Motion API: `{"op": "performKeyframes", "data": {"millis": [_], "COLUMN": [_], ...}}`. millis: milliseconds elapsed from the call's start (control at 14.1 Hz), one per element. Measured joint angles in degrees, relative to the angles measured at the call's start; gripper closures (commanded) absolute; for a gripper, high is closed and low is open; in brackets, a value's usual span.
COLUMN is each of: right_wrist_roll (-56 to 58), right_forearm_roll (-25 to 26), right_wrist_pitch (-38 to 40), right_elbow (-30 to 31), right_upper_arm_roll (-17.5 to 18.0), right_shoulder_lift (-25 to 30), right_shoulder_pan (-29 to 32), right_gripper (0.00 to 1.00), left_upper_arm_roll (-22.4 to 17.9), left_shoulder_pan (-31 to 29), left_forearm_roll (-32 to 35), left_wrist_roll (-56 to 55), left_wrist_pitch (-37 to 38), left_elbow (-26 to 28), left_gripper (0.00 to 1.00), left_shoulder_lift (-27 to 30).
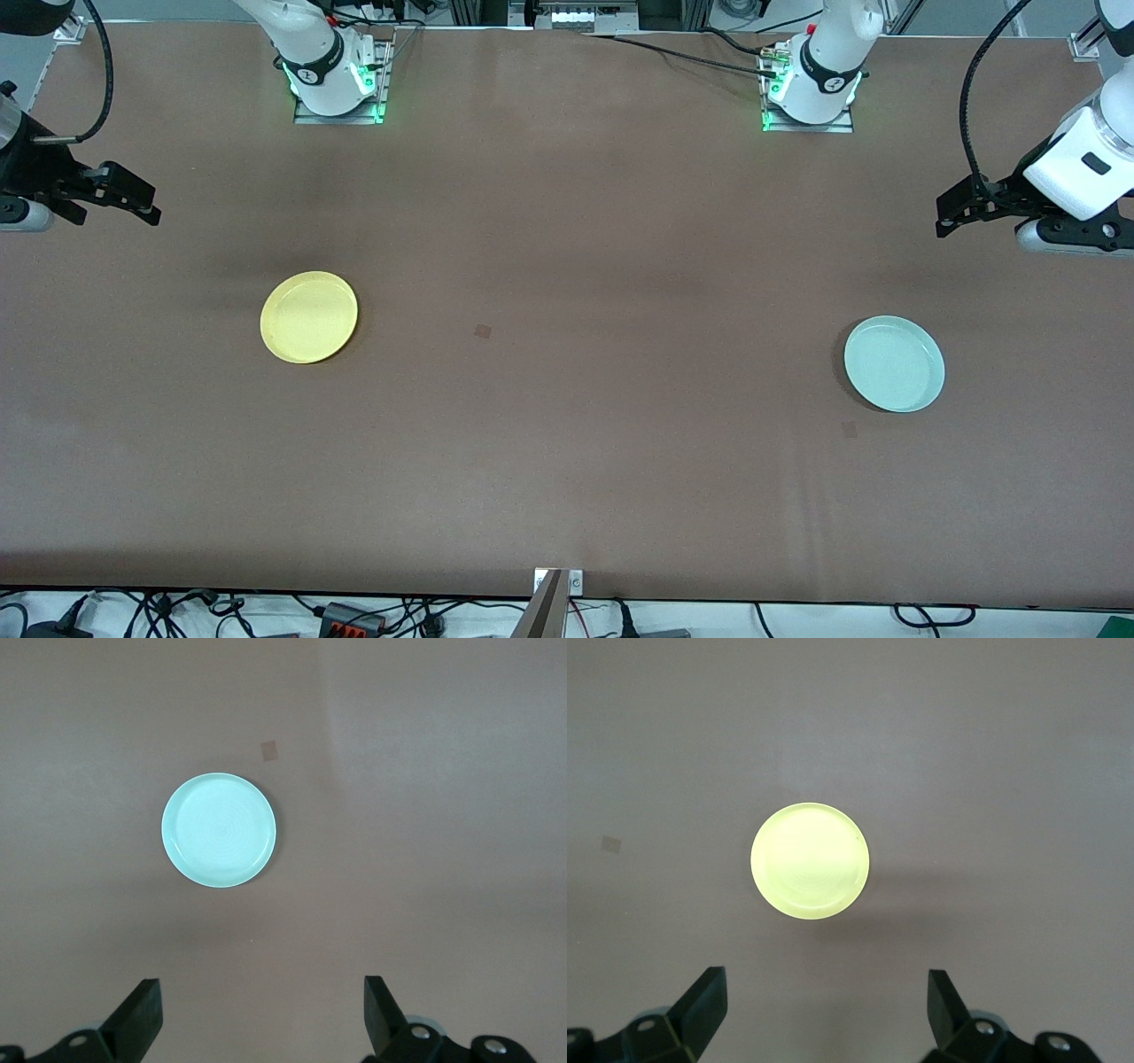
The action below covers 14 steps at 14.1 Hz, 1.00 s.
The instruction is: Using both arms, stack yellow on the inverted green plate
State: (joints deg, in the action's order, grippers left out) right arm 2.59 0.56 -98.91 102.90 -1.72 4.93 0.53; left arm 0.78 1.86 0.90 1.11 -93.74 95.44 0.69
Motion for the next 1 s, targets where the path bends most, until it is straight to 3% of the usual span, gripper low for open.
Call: {"op": "performKeyframes", "data": {"millis": [996], "right_wrist_roll": [0.0], "right_forearm_roll": [0.0], "right_wrist_pitch": [0.0], "right_elbow": [0.1], "right_upper_arm_roll": [0.0], "right_shoulder_lift": [-0.1], "right_shoulder_pan": [0.0], "right_gripper": [0.0], "left_upper_arm_roll": [0.0], "left_shoulder_pan": [0.0], "left_forearm_roll": [0.0], "left_wrist_roll": [-0.3], "left_wrist_pitch": [1.4], "left_elbow": [-0.6], "left_gripper": [0.0], "left_shoulder_lift": [0.0]}}
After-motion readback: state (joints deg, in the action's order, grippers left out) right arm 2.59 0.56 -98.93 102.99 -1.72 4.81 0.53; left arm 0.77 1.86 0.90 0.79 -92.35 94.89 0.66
